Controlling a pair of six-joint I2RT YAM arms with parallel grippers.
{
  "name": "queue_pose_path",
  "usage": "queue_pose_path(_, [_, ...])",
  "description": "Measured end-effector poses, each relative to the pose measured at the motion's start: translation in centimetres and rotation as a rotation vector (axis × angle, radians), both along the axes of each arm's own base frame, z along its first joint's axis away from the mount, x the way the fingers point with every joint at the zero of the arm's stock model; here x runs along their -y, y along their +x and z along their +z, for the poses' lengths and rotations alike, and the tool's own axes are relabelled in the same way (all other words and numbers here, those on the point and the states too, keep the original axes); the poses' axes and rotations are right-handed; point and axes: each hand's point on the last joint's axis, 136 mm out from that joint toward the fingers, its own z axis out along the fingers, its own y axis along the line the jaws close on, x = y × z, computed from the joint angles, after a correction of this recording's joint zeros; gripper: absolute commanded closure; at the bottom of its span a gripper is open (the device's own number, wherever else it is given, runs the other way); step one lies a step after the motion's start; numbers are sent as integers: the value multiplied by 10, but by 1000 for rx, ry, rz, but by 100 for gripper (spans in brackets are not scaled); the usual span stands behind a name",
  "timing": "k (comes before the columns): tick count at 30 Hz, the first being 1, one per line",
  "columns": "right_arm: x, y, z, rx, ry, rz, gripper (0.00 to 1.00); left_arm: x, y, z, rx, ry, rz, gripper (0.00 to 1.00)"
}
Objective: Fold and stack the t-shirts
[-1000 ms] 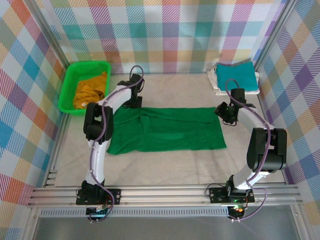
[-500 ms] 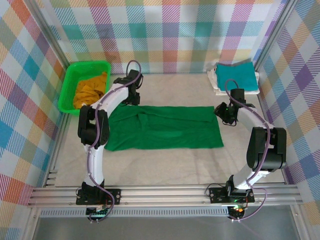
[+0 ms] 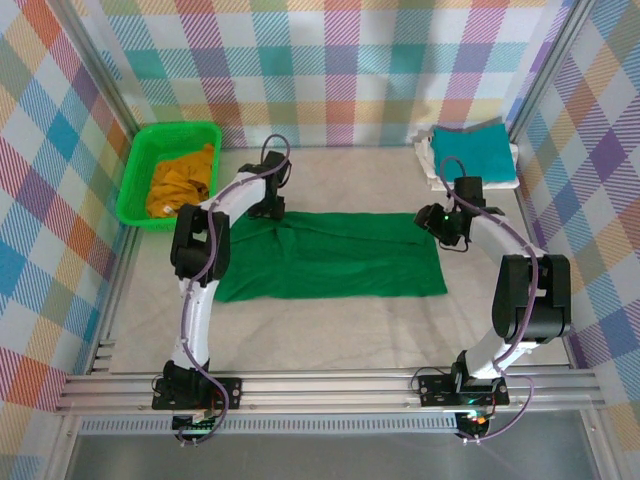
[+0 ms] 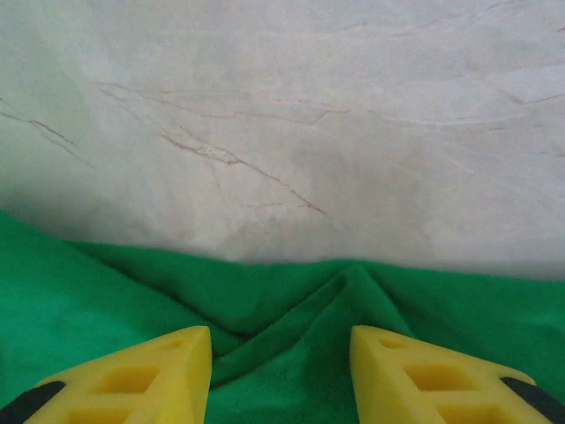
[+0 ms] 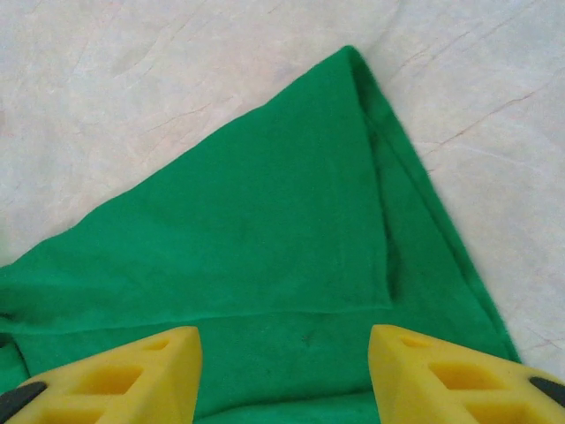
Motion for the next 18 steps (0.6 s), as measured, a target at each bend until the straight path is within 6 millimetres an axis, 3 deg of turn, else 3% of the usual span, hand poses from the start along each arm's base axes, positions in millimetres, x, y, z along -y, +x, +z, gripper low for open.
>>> queue_pose_path(2, [-2,0,1,5,1,8,46,0,2,-1,0,-7,-1,69])
queue_pose_path(4, [-2,0,2,8,-1,10,46,0,6,3,13,-12,0,83])
queue_pose_path(8, [-2,0,2,9,-3,13,46,-4,8,4,19,-14,20,97])
queue_pose_path(18, [-2,0,2,9,-2,13,45,-12,1,13,14,31,55,100])
